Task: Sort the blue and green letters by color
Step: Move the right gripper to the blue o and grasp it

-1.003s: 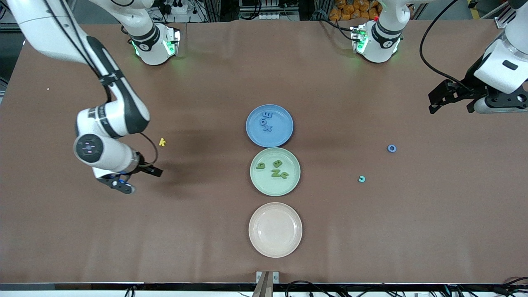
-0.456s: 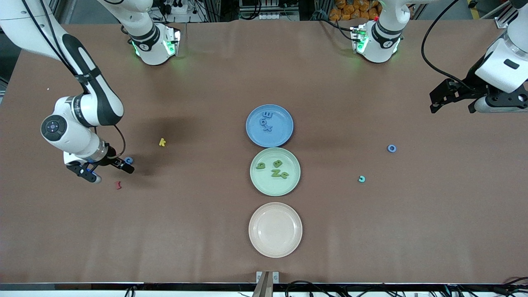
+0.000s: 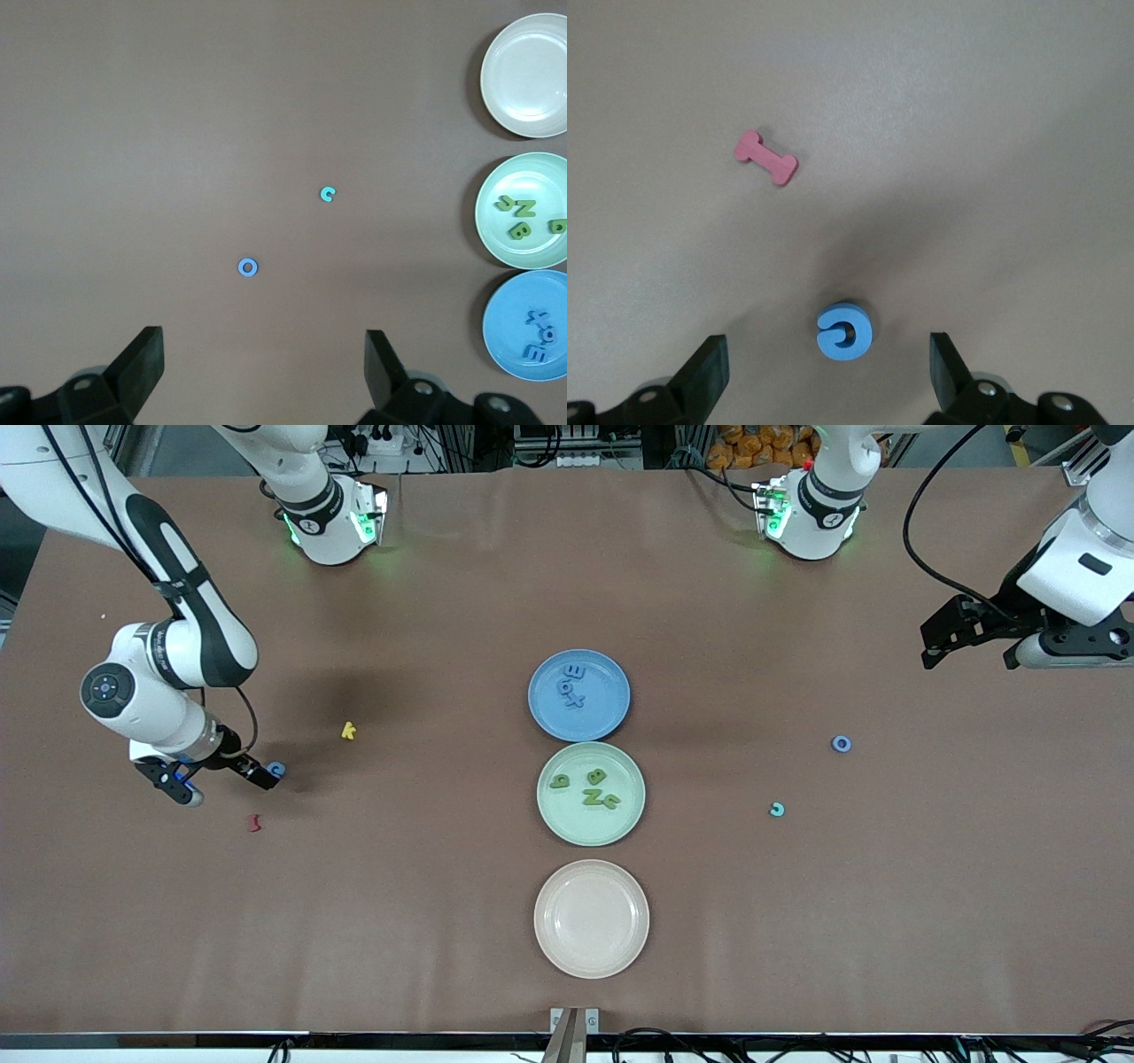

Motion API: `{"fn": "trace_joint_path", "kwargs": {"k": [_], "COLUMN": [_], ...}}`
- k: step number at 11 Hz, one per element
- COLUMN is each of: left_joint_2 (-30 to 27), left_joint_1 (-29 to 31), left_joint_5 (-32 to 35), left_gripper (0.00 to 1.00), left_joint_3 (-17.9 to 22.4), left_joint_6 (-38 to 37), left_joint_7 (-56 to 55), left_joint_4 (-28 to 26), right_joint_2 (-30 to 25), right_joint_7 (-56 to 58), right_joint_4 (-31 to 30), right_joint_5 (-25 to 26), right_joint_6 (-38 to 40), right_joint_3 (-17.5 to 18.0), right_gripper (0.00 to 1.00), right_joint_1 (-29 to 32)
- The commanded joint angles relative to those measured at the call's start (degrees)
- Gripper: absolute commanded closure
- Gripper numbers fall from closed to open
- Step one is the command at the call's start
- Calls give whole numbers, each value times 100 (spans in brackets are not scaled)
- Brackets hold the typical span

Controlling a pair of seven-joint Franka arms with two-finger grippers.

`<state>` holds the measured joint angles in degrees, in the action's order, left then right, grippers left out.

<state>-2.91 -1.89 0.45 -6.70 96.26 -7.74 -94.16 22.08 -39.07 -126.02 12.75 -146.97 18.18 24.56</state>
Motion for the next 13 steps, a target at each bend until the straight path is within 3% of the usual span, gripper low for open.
{"fn": "trace_joint_path", "kwargs": {"k": [1, 9, 13], "left_joint_2": [80, 89, 142], "left_joint_1": [-48, -66, -48], "left_joint_5": [-62, -53, -80], "left_gripper": [0, 0, 0], "left_joint_3": [19, -60, -60], "left_joint_6": [-11, -99, -108], "left_joint_7": [141, 141, 141], "left_joint_4": [135, 152, 205], "right_joint_2": [-195, 218, 297], "right_joint_7": [-416, -417, -417], "right_joint_4": [-510, -546, -537], "right_joint_5": [105, 271, 316], "right_joint_6": [-514, -903, -964], "right_joint_3": [54, -157, -244], "right_gripper": [0, 0, 25], "right_joint_1": [14, 14, -91]}}
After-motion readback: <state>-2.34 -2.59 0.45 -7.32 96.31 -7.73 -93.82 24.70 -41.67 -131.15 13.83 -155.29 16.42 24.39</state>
